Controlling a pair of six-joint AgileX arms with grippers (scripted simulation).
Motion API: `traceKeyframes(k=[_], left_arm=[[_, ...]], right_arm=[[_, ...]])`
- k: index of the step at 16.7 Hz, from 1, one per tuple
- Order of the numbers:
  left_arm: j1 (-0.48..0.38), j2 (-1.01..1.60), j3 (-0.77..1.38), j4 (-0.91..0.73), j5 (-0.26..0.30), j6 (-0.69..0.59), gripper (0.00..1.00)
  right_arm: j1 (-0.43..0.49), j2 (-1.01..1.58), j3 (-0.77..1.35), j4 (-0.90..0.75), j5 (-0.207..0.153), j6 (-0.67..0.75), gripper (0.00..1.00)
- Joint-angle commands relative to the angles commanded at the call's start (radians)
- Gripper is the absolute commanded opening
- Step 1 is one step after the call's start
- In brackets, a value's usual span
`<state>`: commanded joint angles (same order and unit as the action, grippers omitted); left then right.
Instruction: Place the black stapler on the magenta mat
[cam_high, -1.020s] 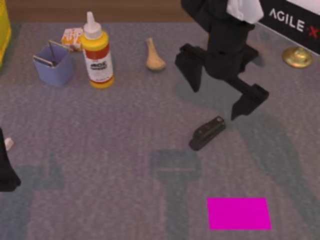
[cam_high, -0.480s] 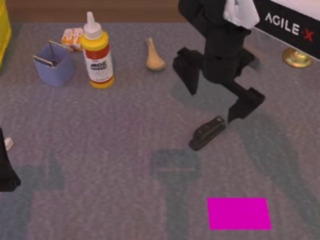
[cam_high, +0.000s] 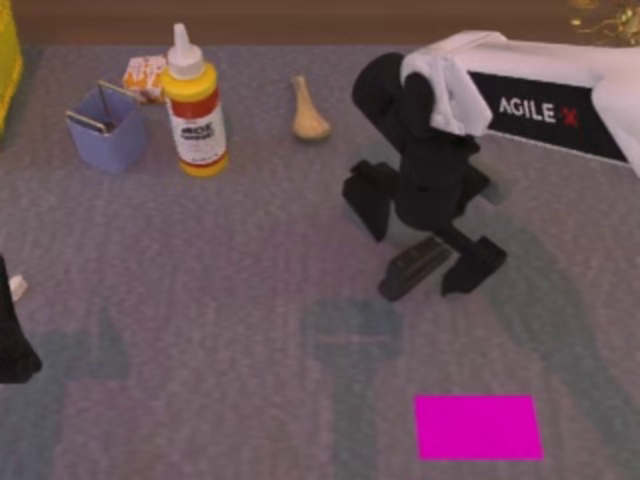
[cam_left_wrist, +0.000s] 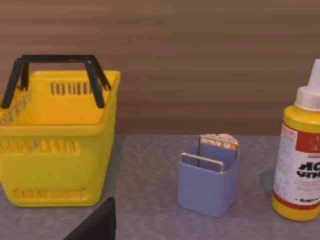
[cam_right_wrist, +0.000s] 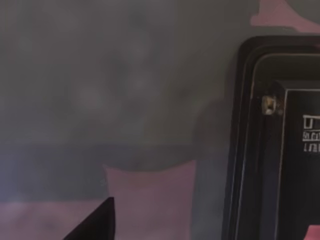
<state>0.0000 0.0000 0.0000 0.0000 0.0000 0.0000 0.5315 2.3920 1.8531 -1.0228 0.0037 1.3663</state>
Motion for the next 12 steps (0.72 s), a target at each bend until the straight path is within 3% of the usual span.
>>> traceKeyframes(k=[4, 12], left_arm=[[0.000, 0.000, 0.000, 0.000, 0.000, 0.000, 1.00], [0.000, 0.000, 0.000, 0.000, 0.000, 0.000, 1.00]], right_arm=[[0.000, 0.002, -0.007, 0.008, 0.000, 0.000, 1.00], [0.000, 0.002, -0.007, 0.008, 0.000, 0.000, 0.40]])
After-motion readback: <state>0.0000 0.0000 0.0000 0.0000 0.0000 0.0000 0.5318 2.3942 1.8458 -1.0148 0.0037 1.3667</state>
